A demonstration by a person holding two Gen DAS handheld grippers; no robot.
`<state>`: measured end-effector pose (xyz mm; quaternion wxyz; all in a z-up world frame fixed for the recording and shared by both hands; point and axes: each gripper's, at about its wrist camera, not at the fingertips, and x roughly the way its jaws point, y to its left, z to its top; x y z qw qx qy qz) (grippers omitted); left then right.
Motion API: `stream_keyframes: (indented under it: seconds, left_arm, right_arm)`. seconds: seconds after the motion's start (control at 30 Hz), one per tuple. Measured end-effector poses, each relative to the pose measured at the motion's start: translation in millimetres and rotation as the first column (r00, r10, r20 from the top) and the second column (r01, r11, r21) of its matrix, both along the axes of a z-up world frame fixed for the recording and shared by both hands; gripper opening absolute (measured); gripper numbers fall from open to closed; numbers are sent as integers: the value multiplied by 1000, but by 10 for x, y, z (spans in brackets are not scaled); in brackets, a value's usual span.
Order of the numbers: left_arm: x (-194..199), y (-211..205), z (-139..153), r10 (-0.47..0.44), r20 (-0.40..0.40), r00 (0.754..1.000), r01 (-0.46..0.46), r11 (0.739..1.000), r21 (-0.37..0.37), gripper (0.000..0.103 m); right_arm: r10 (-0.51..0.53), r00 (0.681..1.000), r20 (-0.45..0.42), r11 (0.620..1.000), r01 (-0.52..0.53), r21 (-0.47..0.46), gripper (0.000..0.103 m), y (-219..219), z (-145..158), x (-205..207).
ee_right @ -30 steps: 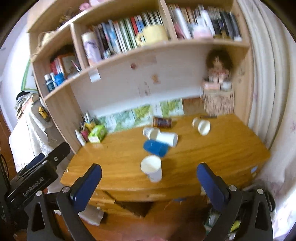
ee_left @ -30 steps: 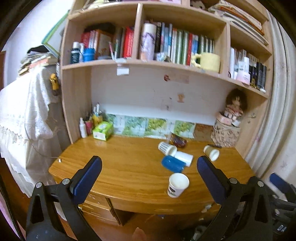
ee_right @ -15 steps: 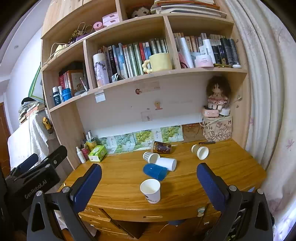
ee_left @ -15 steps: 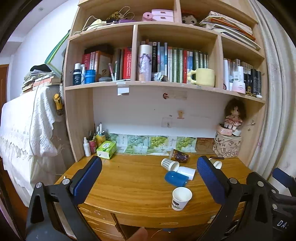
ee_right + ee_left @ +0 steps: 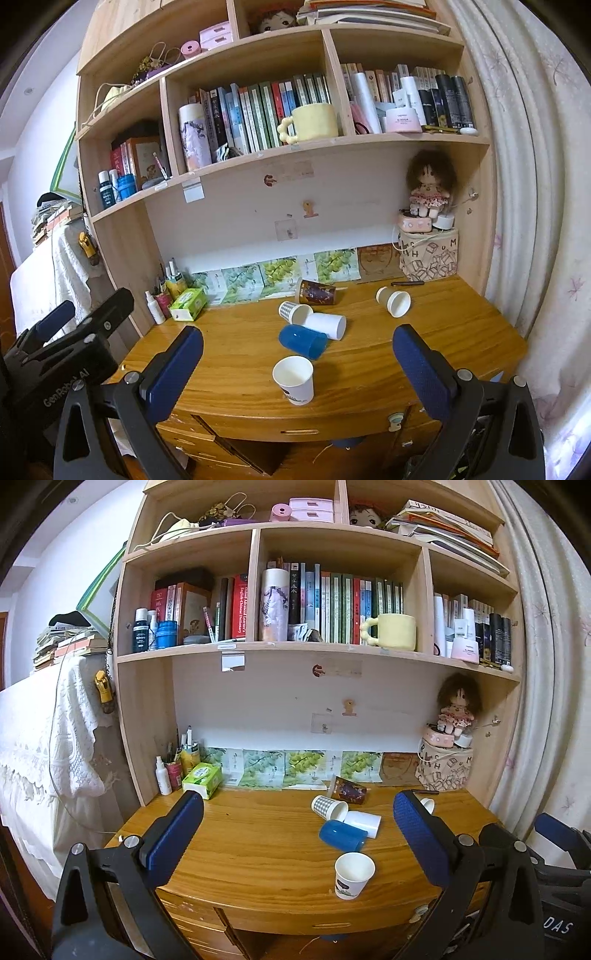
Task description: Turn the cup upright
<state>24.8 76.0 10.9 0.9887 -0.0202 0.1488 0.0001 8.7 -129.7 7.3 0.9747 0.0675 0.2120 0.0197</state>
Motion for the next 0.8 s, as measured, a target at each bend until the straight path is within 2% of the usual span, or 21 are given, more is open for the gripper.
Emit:
stream_keyframes:
  seconds: [0.8]
  left_arm:
    - [4,-10,-87,1,-63,998,-2,1000,-20,103]
  right_arm:
    - [5,999,-52,1000,-4,8,103,-9,-68,18]
